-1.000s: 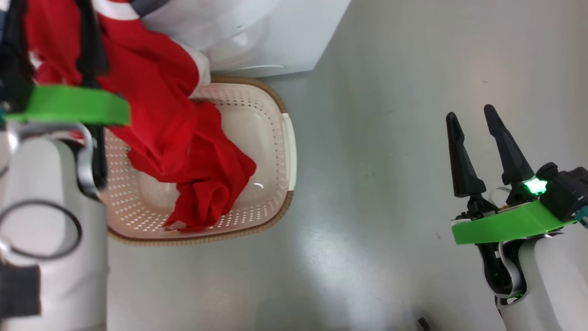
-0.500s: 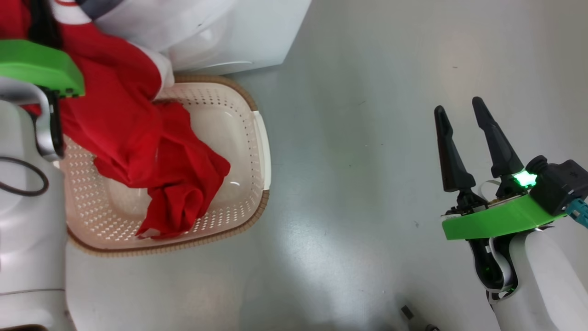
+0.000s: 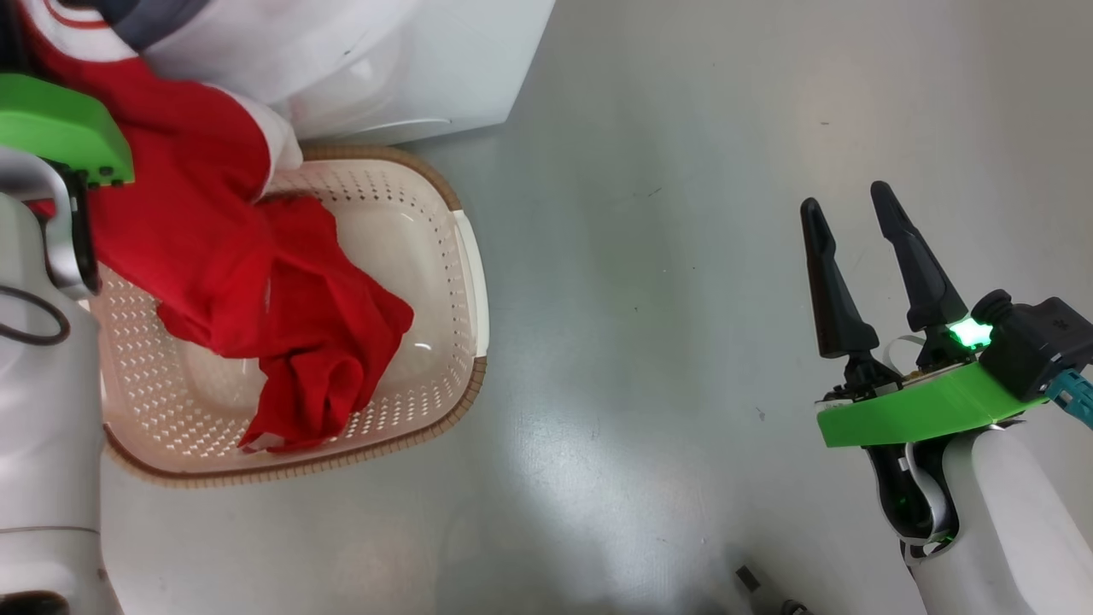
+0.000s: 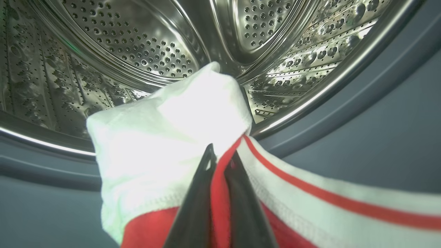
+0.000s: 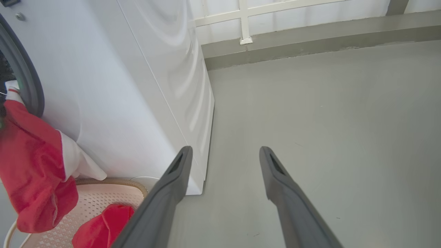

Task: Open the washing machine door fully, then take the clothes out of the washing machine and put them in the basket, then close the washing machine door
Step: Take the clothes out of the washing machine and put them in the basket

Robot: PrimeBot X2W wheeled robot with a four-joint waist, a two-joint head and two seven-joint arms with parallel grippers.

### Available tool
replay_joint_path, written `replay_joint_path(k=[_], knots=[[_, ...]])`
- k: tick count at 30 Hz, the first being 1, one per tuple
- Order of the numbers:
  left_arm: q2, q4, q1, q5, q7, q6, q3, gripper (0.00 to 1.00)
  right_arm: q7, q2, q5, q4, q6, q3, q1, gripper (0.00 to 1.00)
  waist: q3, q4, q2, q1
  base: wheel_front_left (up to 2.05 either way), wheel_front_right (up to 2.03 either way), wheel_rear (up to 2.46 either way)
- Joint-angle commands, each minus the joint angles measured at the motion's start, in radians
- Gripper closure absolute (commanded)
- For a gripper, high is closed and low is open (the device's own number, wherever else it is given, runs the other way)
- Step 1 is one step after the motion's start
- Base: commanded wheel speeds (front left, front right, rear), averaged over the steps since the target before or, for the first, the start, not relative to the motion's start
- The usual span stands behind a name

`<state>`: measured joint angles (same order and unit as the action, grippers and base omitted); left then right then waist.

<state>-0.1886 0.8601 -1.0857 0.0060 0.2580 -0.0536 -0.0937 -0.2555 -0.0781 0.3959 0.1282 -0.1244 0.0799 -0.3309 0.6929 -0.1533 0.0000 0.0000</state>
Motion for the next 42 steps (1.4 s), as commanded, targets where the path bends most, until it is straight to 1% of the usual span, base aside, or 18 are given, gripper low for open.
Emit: replay_joint_path(k=[1,8,14,17,18,24,29,34,39,42], knots=[[-0.051,-0.011,0.005,-0.006,0.004,-0.009,-0.011,1.00,-0.006,0.001,0.001,-0.021,-0.006,0.019,0.016,0.00,-0.001,0.001,0.0000,0.0000,0.00,0.00,0.00],[-0.044,-0.019,0.017,-0.036,0.004,-0.004,-0.023,1.00,-0.006,-0.001,0.000,-0.019,-0.006,0.018,0.017,0.00,-0.013,0.007,0.0000,0.0000,0.00,0.00,0.00],[-0.016,-0.116,0.077,-0.087,0.004,0.018,-0.074,1.00,-0.006,-0.002,-0.001,-0.015,-0.006,0.009,0.025,0.00,-0.037,0.019,0.0000,0.0000,0.00,0.00,0.00],[0.014,-0.187,0.127,-0.122,0.004,0.046,-0.118,1.00,-0.006,-0.001,-0.004,-0.018,-0.006,-0.001,0.035,0.00,-0.052,0.035,0.0000,0.0000,0.00,0.00,0.00],[0.014,-0.187,0.127,-0.122,0.004,0.046,-0.118,1.00,-0.006,-0.001,-0.004,-0.018,-0.006,-0.001,0.035,0.00,-0.052,0.035,0.0000,0.0000,0.00,0.00,0.00],[0.089,-0.339,0.226,-0.161,0.004,0.124,-0.207,1.00,-0.006,-0.007,-0.007,-0.019,-0.006,-0.016,0.046,0.00,-0.076,0.067,0.0000,0.0000,0.00,0.00,0.00],[0.128,-0.433,0.306,-0.180,0.004,0.163,-0.250,1.00,-0.006,-0.010,-0.007,-0.018,-0.006,-0.016,0.056,0.00,-0.099,0.084,0.0000,0.0000,0.00,0.00,0.00],[0.137,-0.501,0.390,-0.185,0.004,0.179,-0.233,1.00,-0.006,-0.012,-0.006,-0.018,-0.006,-0.019,0.063,0.00,-0.113,0.092,0.0000,0.0000,0.00,0.00,0.00],[0.138,-0.546,0.514,-0.267,0.004,0.182,-0.144,1.00,-0.006,-0.012,-0.005,-0.023,-0.006,-0.028,0.072,0.00,-0.118,0.100,0.0000,0.0000,0.00,0.00,0.00],[0.138,-0.559,0.563,-0.288,0.004,0.178,-0.110,1.00,-0.006,-0.010,-0.005,-0.024,-0.006,-0.031,0.074,0.00,-0.115,0.103,0.0000,0.0000,0.00,0.00,0.00]])
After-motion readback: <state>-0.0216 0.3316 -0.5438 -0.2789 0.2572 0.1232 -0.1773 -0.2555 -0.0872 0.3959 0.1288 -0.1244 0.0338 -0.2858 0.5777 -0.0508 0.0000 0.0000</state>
